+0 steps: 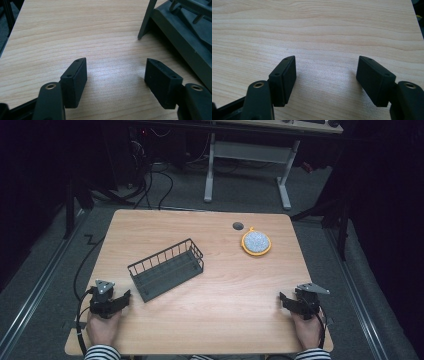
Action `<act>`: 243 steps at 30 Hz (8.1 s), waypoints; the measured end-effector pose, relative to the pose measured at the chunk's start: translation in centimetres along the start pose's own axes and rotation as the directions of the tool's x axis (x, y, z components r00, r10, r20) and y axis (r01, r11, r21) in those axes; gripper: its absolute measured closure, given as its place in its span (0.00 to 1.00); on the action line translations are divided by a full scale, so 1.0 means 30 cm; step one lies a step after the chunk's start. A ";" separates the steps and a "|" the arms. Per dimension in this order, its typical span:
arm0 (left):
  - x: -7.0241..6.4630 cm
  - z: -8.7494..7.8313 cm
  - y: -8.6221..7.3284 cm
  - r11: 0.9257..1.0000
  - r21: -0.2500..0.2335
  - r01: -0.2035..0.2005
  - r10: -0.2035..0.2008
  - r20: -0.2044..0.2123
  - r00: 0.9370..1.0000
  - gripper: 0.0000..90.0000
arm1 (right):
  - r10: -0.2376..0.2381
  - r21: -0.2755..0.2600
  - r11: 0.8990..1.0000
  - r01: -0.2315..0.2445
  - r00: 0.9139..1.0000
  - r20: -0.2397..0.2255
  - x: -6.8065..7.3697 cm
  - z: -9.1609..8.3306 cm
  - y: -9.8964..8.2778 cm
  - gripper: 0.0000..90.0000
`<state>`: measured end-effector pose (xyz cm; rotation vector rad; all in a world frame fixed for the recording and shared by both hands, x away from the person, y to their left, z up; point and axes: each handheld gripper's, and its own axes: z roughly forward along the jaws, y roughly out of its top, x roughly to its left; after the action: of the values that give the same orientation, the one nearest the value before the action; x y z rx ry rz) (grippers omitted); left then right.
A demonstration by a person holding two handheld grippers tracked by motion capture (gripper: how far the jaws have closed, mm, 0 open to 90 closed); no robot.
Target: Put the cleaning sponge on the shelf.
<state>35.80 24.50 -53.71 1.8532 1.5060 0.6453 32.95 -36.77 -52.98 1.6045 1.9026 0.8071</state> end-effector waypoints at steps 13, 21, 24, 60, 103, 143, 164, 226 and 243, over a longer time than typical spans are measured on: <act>-0.002 0.007 0.006 1.000 0.007 -0.014 0.014 0.009 1.000 0.36 | -0.003 0.000 1.000 0.003 1.000 0.001 0.001 0.001 0.000 0.36; 0.000 0.007 0.006 1.000 0.003 -0.007 0.007 0.010 1.000 0.36 | -0.003 0.000 1.000 0.003 1.000 0.000 0.001 0.001 0.000 0.36; 0.004 0.005 0.008 1.000 0.005 0.005 -0.005 0.017 1.000 0.37 | -0.003 0.000 1.000 0.003 1.000 0.000 0.001 0.001 0.000 0.36; -0.028 -0.242 0.261 0.999 -0.020 0.029 -0.025 0.196 0.980 0.43 | -0.016 -0.002 1.000 0.016 1.000 -0.014 0.002 -0.001 0.000 0.38; -0.082 -0.040 0.379 0.991 0.124 -0.055 0.037 0.145 0.989 0.79 | -0.019 0.002 1.000 0.019 1.000 -0.018 0.003 -0.001 0.000 0.37; -0.264 0.031 0.425 0.991 0.085 -0.102 0.078 0.250 0.965 0.79 | -0.021 -0.001 1.000 0.021 1.000 -0.022 0.003 0.000 -0.001 0.36; -0.344 0.059 0.450 0.985 0.084 -0.150 0.121 0.282 0.952 0.79 | -0.025 0.000 1.000 0.025 0.999 -0.021 0.003 0.000 0.000 0.36; -0.159 0.078 0.099 0.999 0.045 -0.025 0.019 0.129 0.991 0.41 | -0.036 0.000 0.999 0.036 0.999 -0.035 0.007 -0.002 0.003 0.46; -0.181 0.100 0.086 0.997 0.013 -0.081 0.080 0.067 0.995 0.34 | -0.017 -0.028 0.999 0.015 0.997 -0.077 0.001 -0.016 0.120 0.45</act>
<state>38.48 18.34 -53.62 1.9360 1.4037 0.6052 35.05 -36.35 -50.03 1.5604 1.9472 0.8967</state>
